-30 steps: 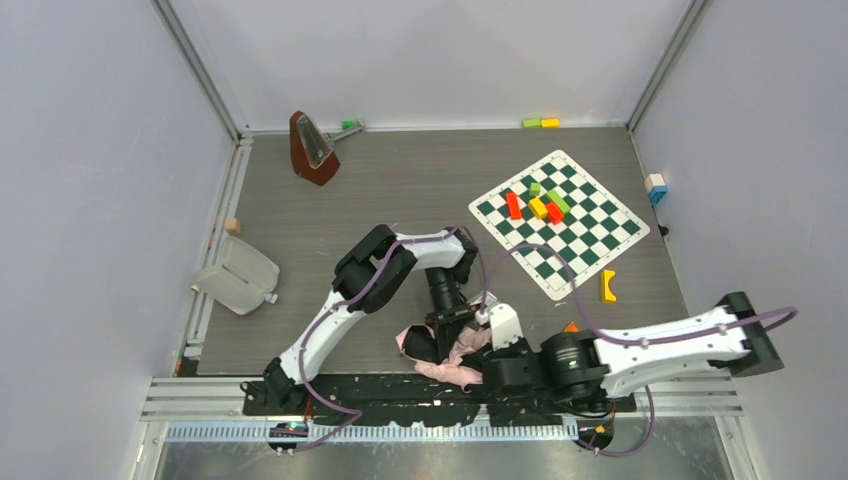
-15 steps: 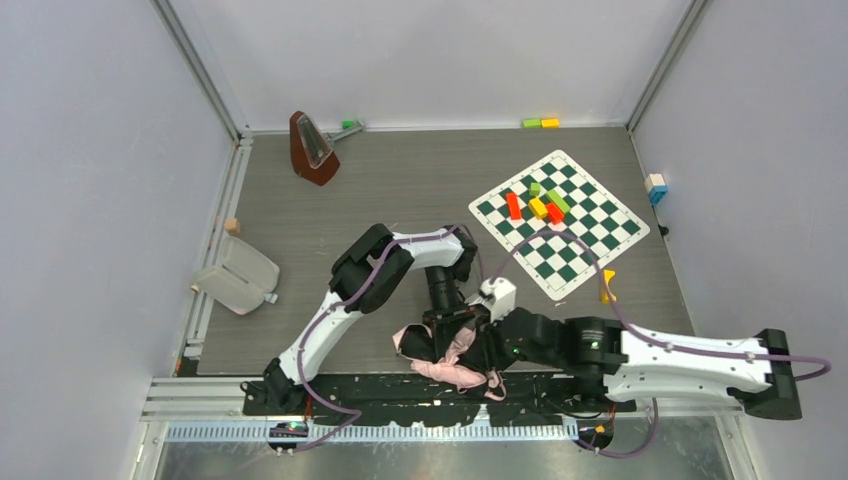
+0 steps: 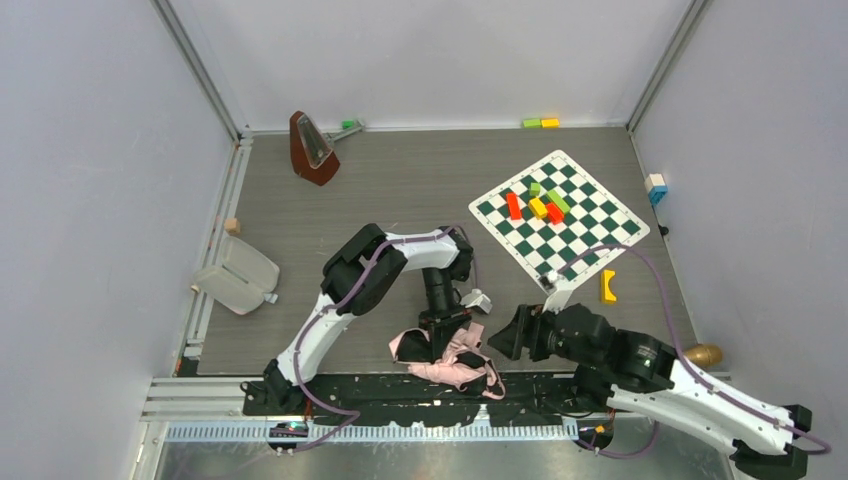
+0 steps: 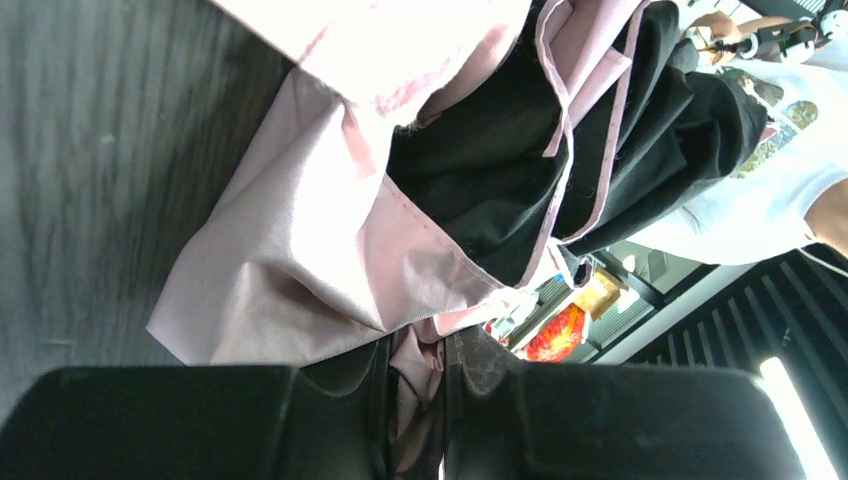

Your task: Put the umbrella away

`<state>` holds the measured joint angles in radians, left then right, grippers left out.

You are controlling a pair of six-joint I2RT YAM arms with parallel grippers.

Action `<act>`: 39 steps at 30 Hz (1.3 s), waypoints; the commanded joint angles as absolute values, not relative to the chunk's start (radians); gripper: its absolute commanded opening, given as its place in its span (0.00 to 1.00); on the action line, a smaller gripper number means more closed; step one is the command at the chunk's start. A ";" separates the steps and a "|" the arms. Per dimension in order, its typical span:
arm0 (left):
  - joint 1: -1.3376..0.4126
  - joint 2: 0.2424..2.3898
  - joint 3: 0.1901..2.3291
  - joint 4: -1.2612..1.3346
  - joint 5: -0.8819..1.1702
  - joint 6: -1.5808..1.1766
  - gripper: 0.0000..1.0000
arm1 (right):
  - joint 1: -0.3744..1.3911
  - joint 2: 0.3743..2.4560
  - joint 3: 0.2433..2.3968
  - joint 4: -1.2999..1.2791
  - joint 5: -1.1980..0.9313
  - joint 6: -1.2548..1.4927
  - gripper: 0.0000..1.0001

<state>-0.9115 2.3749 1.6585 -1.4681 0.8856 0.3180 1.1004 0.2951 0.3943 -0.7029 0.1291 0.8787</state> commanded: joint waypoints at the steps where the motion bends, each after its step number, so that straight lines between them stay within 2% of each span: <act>1: -0.935 2.358 1.586 -1.223 0.605 0.233 0.00 | 1.018 0.391 0.505 -0.789 0.104 0.931 0.75; 4: -0.947 2.342 1.567 -1.189 0.588 0.221 0.00 | 0.882 0.450 0.503 -0.694 0.007 0.917 0.71; 5: -0.948 2.346 1.568 -1.189 0.589 0.219 0.00 | 0.840 0.461 0.480 -0.667 -0.082 0.915 0.70; 10: -0.957 2.362 1.588 -1.195 0.565 0.213 0.00 | 0.497 0.382 0.241 -0.441 -0.385 0.995 0.63; 14: -0.967 2.362 1.595 -1.192 0.570 0.205 0.00 | 0.351 0.374 0.073 -0.221 -0.538 1.070 0.57; 20: -0.983 2.366 1.586 -1.169 0.594 0.198 0.00 | 0.332 0.592 -0.017 0.065 -0.607 1.066 0.56; 22: -0.985 2.370 1.590 -1.172 0.602 0.196 0.00 | 0.331 0.677 -0.045 0.154 -0.643 1.070 0.52; 24: -0.986 2.370 1.589 -1.169 0.606 0.192 0.00 | 0.331 0.695 -0.025 0.123 -0.654 1.041 0.50; 25: -0.986 2.369 1.588 -1.168 0.611 0.191 0.00 | 0.331 0.685 -0.018 0.025 -0.650 1.007 0.49; 28: -0.986 2.358 1.582 -1.159 0.633 0.192 0.00 | 0.331 0.574 0.047 -0.142 -0.608 0.967 0.50; 33: -0.986 2.351 1.593 -1.157 0.666 0.200 0.00 | 0.332 0.557 -0.042 -0.045 -0.620 1.026 0.50; 39: -0.975 2.367 1.625 -1.173 0.676 0.207 0.00 | 0.333 0.709 -0.053 0.061 -0.606 0.990 0.51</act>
<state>-0.9546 2.3177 1.6135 -1.3891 0.8371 0.2176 0.3363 0.6403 0.0105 -0.0311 -0.6044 1.0157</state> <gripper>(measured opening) 0.175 0.505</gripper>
